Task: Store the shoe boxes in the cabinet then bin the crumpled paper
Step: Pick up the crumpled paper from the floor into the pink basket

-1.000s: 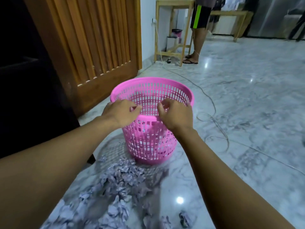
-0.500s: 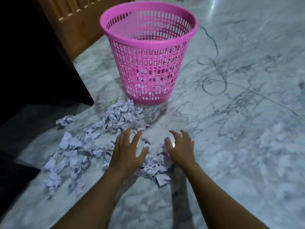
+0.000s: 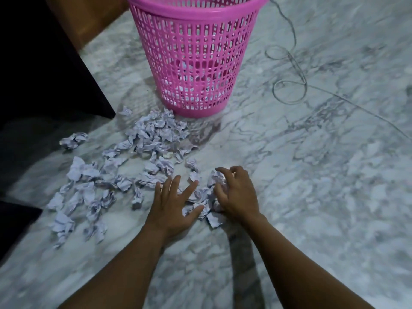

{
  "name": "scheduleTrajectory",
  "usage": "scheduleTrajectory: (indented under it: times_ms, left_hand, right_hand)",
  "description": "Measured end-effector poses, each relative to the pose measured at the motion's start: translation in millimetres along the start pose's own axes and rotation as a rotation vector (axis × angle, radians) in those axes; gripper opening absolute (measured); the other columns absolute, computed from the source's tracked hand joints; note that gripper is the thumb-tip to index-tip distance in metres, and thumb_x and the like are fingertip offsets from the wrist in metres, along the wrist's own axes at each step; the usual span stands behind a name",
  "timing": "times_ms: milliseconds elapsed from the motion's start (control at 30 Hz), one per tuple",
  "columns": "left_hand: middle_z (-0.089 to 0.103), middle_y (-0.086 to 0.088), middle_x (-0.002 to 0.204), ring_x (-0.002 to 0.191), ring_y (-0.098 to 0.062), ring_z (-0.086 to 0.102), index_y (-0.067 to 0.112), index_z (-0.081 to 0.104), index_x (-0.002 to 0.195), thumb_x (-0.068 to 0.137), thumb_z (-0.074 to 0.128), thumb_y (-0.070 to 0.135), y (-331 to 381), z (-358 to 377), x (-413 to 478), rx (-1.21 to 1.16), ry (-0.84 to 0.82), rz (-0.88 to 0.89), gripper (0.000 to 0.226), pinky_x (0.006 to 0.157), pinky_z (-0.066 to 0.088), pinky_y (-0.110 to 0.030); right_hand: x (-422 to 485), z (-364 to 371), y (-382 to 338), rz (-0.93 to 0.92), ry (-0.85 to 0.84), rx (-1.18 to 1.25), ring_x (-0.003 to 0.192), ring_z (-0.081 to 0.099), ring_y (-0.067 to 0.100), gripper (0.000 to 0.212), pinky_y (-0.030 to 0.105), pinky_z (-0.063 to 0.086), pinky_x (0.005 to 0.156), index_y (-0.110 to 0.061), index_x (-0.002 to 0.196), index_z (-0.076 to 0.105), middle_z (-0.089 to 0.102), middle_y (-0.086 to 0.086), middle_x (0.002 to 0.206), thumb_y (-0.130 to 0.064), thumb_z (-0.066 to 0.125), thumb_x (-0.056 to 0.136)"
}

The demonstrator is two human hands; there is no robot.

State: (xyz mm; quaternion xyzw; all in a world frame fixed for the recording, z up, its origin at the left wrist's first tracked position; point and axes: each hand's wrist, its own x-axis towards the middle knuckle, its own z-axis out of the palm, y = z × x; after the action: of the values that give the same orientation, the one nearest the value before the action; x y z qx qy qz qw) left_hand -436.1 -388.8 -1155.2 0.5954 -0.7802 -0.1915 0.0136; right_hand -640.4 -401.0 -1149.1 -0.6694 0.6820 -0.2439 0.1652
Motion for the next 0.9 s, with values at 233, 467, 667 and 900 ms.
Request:
scheduleTrajectory:
  times_ms: [233,467,667,900]
  left_hand:
    - [0.041,-0.012,0.146,0.136,-0.034,0.036,0.044,0.029,0.146,0.09,0.038,0.059,3,10,-1,0.047,0.121,0.121,0.059,0.116,0.021,-0.056]
    - [0.046,-0.011,0.143,0.128,-0.033,0.044,0.038,0.044,0.142,0.097,0.042,0.044,7,16,-6,0.112,0.171,0.203,0.045,0.11,0.03,-0.052]
    - [0.044,-0.008,0.145,0.129,-0.03,0.042,0.041,0.048,0.138,0.093,0.039,0.058,9,14,-5,0.061,0.13,0.173,0.05,0.11,0.027,-0.05]
    - [0.051,-0.012,0.137,0.12,-0.032,0.05,0.036,0.055,0.133,0.084,0.051,0.063,8,18,0,0.084,0.152,0.195,0.056,0.101,0.036,-0.049]
  right_hand:
    - [6,21,12,-0.096,-0.179,-0.097,0.101,0.05,0.03,0.029,0.04,0.046,0.085,-0.024,0.12,0.062,0.054,0.009,0.118,-0.034,0.051,0.095]
    - [19,19,9,0.017,-0.221,0.131,0.104,0.056,0.028,0.04,0.031,0.041,0.087,-0.011,0.134,0.054,0.06,0.014,0.113,-0.015,0.054,0.094]
    - [8,-7,-2,0.356,0.171,0.458,0.079,0.057,0.004,0.007,0.008,0.04,0.069,-0.008,0.083,0.065,0.065,0.003,0.092,-0.002,0.06,0.081]
    - [-52,12,-3,0.162,0.119,0.211,0.113,0.055,0.015,0.021,0.024,0.044,0.091,-0.012,0.094,0.066,0.065,-0.002,0.121,-0.016,0.049,0.082]
